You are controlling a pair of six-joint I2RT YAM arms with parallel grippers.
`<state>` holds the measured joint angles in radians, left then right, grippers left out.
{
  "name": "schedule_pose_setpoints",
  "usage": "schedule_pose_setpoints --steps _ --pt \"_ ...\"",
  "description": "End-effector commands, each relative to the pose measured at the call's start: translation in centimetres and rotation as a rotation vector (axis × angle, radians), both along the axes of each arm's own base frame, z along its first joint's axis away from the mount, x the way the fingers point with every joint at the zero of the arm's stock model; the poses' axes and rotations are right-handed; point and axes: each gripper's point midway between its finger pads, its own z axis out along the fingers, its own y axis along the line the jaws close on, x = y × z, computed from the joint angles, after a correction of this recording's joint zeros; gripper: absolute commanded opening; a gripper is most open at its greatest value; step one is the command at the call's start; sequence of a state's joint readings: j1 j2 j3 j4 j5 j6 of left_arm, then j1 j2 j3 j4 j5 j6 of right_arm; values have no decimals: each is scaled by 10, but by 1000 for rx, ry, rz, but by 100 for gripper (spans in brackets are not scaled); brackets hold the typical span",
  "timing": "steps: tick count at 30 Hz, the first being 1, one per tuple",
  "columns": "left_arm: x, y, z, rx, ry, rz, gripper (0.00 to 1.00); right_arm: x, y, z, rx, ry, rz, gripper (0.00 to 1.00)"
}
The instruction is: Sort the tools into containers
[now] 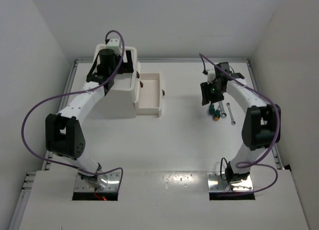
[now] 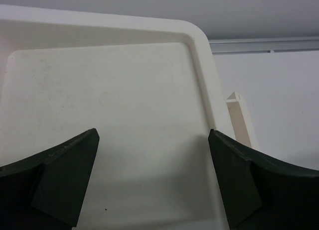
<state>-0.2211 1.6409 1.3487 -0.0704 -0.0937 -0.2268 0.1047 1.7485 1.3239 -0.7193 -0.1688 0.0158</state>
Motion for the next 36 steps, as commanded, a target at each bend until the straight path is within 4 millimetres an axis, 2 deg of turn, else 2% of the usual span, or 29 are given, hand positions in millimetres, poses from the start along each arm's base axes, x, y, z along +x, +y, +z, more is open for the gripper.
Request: schedule_pose_setpoints --steps 1,5,10,19,22,26,31,36 --pt "-93 4 -161 24 628 17 100 -1 -21 -2 -44 19 -103 54" --pt "-95 9 -160 37 622 34 100 -14 -33 -20 -71 83 -144 65" --pt "-97 11 -159 43 619 41 100 -19 -42 -37 -62 131 -178 65" --pt "-97 11 -159 43 619 41 100 12 -49 -57 -41 149 -207 65" --pt "-99 11 -158 43 619 41 100 22 -45 -53 -20 132 -200 65" --pt "-101 14 -161 50 626 49 100 26 -43 -59 -8 138 -196 63" --pt "-101 15 -161 56 625 56 100 23 -38 -66 -2 159 -183 52" --pt "-101 15 -161 56 625 56 100 22 -32 -76 4 173 -171 35"
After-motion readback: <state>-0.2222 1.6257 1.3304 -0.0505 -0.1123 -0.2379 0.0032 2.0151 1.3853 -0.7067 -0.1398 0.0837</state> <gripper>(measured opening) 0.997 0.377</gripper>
